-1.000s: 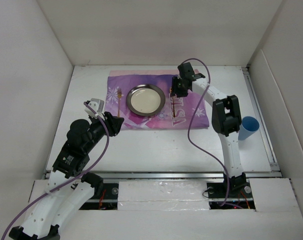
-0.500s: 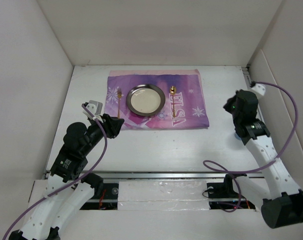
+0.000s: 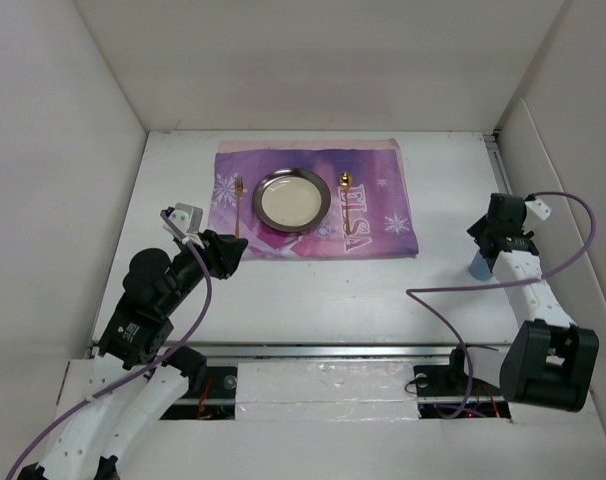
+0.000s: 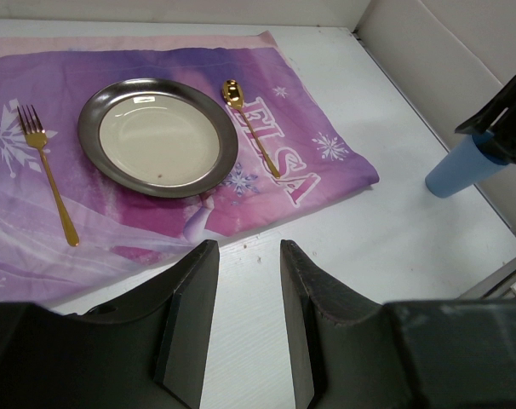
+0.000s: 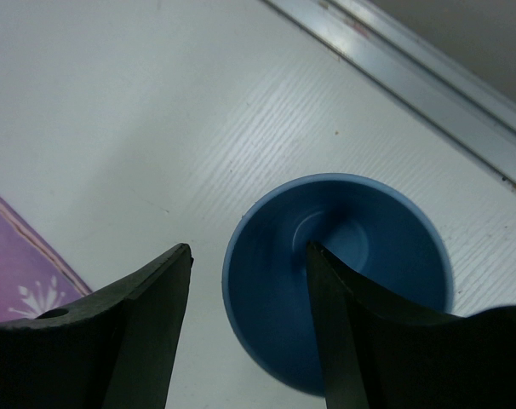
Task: Set the dinner table for one person
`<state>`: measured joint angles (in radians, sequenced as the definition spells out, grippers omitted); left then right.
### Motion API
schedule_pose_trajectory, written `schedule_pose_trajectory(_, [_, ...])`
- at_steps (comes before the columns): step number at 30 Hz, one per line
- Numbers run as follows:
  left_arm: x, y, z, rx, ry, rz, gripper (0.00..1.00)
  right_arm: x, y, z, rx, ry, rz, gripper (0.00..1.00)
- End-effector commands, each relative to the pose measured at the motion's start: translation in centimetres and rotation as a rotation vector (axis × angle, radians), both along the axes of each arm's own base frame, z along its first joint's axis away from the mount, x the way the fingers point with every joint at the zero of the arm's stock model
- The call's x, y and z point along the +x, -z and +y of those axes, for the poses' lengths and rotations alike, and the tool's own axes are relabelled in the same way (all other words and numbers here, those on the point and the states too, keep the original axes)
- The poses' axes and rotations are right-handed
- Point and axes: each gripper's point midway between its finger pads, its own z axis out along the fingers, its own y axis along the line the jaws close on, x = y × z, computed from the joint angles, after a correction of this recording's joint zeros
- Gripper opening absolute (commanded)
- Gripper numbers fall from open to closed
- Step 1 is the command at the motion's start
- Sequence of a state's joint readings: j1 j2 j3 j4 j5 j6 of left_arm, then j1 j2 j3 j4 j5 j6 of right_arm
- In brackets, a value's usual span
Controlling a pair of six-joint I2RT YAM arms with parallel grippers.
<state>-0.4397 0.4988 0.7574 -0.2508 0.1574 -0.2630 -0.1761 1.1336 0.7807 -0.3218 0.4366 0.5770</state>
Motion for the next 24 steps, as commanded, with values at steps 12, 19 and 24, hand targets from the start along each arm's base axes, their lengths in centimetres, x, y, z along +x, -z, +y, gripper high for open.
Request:
schedule_pose_trajectory(12, [0.2, -1.2, -0.3, -0.011, 0.012, -0.049, 0.32, 6.1, -6.0, 5.3, -0.054, -0.178, -0.192, 0.00])
schedule_pose_trajectory(19, [0.7, -0.2, -0.3, 0.006, 0.001, -0.011, 0.33, 17.7, -9.0, 14.6, -0.140, -0.497, -0.037, 0.00])
schedule_pose_trajectory(24, [1.2, 0.2, -0.5, 0.015, 0.001, 0.007, 0.33, 24.8, -7.5, 20.6, -0.238, -0.698, 0.062, 0.00])
